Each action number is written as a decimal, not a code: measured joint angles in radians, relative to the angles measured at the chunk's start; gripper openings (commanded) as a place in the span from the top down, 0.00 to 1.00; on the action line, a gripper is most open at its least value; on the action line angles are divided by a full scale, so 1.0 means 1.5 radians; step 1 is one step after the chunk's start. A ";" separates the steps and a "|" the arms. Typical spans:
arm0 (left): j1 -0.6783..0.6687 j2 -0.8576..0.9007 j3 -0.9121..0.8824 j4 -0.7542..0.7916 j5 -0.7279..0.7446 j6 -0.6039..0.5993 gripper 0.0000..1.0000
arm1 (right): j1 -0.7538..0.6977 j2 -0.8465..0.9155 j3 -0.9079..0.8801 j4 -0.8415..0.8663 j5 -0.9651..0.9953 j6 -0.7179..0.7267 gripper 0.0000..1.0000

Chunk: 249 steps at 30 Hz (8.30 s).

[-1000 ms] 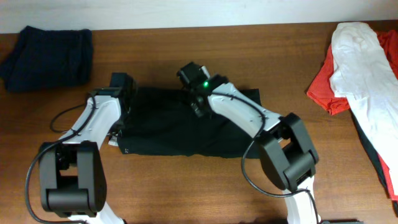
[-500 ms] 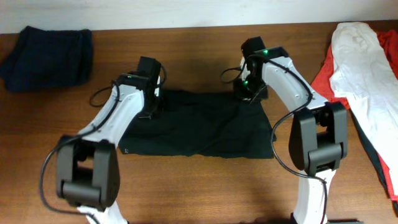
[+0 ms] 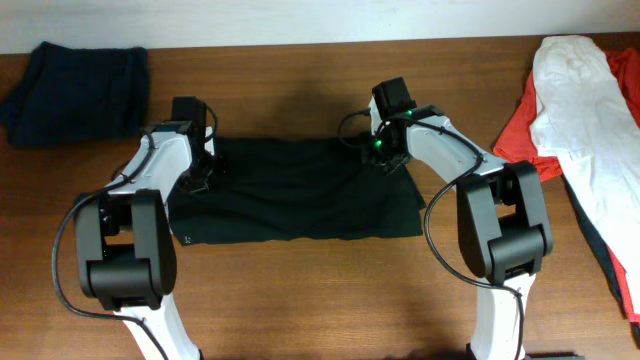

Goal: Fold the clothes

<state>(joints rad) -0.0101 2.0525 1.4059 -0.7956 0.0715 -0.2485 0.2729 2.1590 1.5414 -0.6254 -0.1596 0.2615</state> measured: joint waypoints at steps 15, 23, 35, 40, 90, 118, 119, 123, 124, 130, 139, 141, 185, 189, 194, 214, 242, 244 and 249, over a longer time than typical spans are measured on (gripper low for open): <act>0.010 -0.224 -0.001 -0.120 -0.289 -0.093 0.13 | -0.115 -0.019 0.187 -0.329 0.086 -0.076 0.01; 0.041 -0.222 -0.007 -0.178 -0.175 -0.094 0.13 | -0.116 -0.014 0.013 -0.201 -0.102 -0.195 0.08; 0.041 -0.222 -0.016 -0.179 -0.154 -0.094 0.09 | -0.116 -0.044 -0.083 -0.241 -0.141 -0.020 0.96; 0.041 -0.222 -0.018 -0.181 -0.154 -0.094 0.08 | -0.173 -0.214 -0.097 -0.373 0.017 0.069 0.96; -0.036 -0.115 0.413 -0.524 0.013 0.093 0.99 | -0.025 -0.306 -0.098 -0.331 0.090 0.115 0.01; -0.363 0.076 0.415 -0.256 0.153 0.042 1.00 | -0.022 -0.071 -0.098 -0.234 0.018 0.102 0.00; -0.363 0.076 0.415 -0.257 0.155 0.041 1.00 | -0.029 -0.071 -0.097 -0.236 0.003 0.089 0.03; -0.363 0.078 0.453 -0.303 0.157 0.033 1.00 | -0.065 -0.071 -0.096 -0.238 -0.051 0.046 0.18; -0.360 0.078 0.479 -0.328 0.158 0.031 1.00 | -0.071 -0.071 -0.096 -0.239 -0.060 0.040 0.20; -0.357 0.079 0.600 -0.388 0.160 0.027 1.00 | -0.066 -0.071 -0.096 -0.224 -0.072 0.024 0.22; -0.403 0.108 0.600 -0.362 0.161 0.010 0.98 | -0.063 -0.071 -0.089 -0.234 -0.107 0.006 0.01; -0.403 0.109 0.600 -0.362 0.163 0.007 0.89 | -0.071 -0.068 -0.077 -0.292 -0.109 -0.008 0.01; -0.286 0.158 0.317 -0.350 0.054 -0.004 0.97 | -0.174 0.030 0.113 -0.248 -0.060 -0.092 0.95; -0.286 0.161 0.249 -0.318 0.054 -0.004 0.97 | -0.230 0.030 0.152 -0.342 -0.021 -0.071 0.96; -0.287 0.163 0.242 -0.301 0.056 -0.004 0.97 | -0.258 0.023 0.286 -0.521 -0.032 -0.084 0.96; -0.165 0.163 0.242 -0.312 0.095 -0.001 0.97 | -0.114 -0.053 -0.093 -0.412 -0.242 -0.195 0.96; -0.136 0.163 0.324 -0.202 0.267 0.171 0.01 | -0.124 -0.727 -0.098 -0.531 0.241 0.085 0.01; -0.140 0.163 0.324 -0.202 0.324 0.201 0.01 | -0.124 -0.716 -0.098 -0.514 0.246 0.096 0.01; -0.177 0.175 0.324 -0.177 0.419 0.244 0.01 | -0.124 -0.679 -0.098 -0.482 0.228 0.115 0.01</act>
<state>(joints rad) -0.2756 2.3154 1.8923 -1.0615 0.6994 0.1169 0.0875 1.1400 1.3937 -1.3491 0.1825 0.4335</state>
